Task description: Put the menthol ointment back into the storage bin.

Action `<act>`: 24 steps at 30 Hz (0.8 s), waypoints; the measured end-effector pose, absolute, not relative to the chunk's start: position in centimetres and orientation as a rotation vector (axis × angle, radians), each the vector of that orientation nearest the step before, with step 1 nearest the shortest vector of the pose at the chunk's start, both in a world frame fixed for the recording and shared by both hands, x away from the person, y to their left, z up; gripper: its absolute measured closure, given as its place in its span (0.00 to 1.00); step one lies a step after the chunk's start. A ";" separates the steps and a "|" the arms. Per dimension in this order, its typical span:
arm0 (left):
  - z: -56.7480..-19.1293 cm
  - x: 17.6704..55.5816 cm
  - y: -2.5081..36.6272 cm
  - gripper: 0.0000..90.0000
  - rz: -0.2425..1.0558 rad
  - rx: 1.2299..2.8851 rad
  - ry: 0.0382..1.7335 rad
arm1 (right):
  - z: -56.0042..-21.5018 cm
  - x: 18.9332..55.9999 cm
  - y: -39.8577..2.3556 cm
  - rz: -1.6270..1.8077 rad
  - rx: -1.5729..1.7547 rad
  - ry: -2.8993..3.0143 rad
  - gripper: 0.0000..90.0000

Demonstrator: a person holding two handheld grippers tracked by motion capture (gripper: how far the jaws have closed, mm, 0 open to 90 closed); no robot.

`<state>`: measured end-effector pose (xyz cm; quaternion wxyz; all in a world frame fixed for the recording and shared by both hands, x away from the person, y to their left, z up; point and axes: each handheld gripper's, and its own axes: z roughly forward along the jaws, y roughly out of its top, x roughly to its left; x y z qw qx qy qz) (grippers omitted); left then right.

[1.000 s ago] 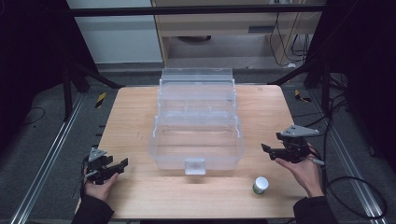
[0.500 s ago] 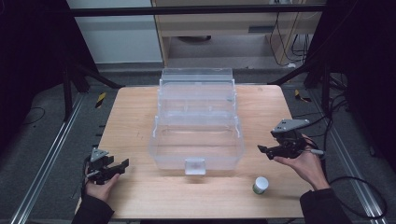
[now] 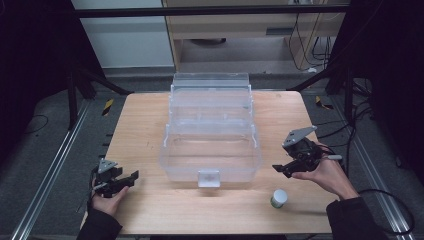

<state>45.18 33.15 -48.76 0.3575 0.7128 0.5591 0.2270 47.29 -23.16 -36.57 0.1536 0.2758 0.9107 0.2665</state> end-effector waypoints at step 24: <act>-48.8 45.2 33.1 0.34 0.587 1.856 1.435 | -37.1 45.5 -21.2 0.470 0.451 2.919 0.32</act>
